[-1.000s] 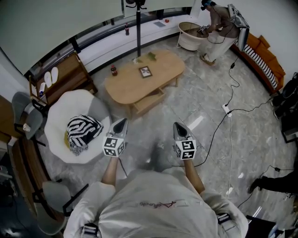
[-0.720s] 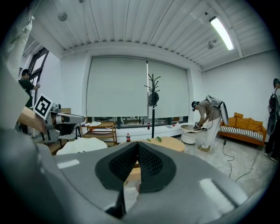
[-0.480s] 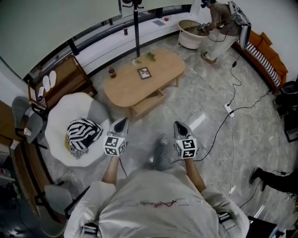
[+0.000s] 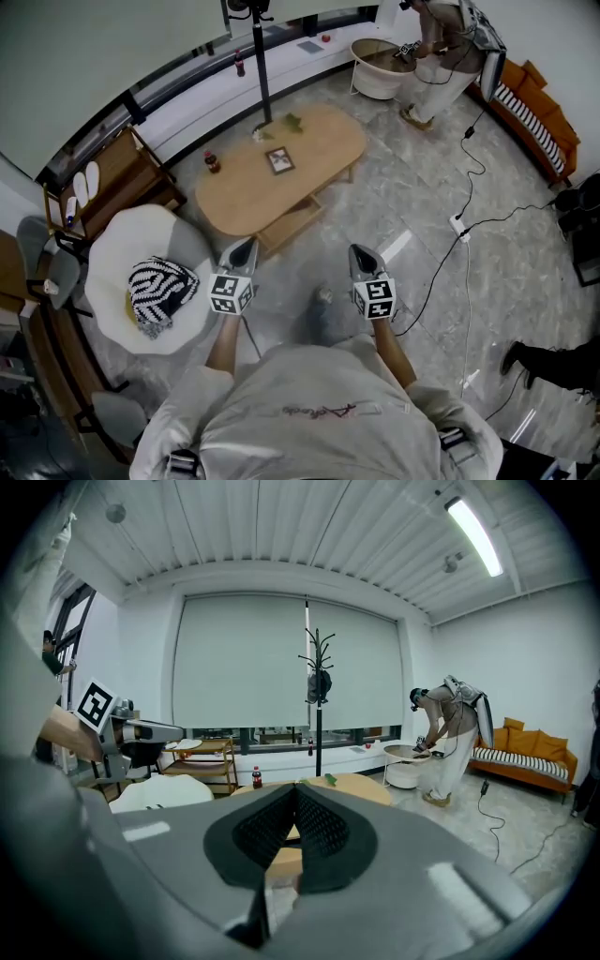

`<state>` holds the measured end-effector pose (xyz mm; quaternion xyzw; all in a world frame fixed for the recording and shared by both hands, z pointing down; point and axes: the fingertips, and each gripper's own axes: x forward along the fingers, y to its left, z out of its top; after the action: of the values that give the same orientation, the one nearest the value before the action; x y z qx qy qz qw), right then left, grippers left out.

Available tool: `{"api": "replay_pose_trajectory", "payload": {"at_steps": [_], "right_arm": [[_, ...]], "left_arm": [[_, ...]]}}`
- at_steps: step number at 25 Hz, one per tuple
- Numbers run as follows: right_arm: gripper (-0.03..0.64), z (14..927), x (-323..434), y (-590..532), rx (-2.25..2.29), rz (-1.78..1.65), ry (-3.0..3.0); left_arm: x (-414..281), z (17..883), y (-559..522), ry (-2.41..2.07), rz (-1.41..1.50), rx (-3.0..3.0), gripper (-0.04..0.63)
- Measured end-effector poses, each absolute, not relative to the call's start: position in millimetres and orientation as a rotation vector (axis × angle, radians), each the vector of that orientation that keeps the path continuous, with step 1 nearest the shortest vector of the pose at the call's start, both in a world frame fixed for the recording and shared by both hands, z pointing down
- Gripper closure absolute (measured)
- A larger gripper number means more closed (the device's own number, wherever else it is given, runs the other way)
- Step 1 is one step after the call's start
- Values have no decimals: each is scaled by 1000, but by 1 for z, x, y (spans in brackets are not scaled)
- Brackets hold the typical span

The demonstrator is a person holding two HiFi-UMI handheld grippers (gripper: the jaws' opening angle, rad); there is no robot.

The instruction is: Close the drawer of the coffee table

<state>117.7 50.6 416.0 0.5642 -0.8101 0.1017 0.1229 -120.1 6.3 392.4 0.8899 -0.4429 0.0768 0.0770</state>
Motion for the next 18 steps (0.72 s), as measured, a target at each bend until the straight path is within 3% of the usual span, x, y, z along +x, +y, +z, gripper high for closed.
{"api": "replay_pose_trajectory", "payload": {"at_steps": [18], "right_arm": [[612,420,204,-131,1563,320,-2398]], "left_arm": [[-25,396,-165,-1350,275,2625,595]]}}
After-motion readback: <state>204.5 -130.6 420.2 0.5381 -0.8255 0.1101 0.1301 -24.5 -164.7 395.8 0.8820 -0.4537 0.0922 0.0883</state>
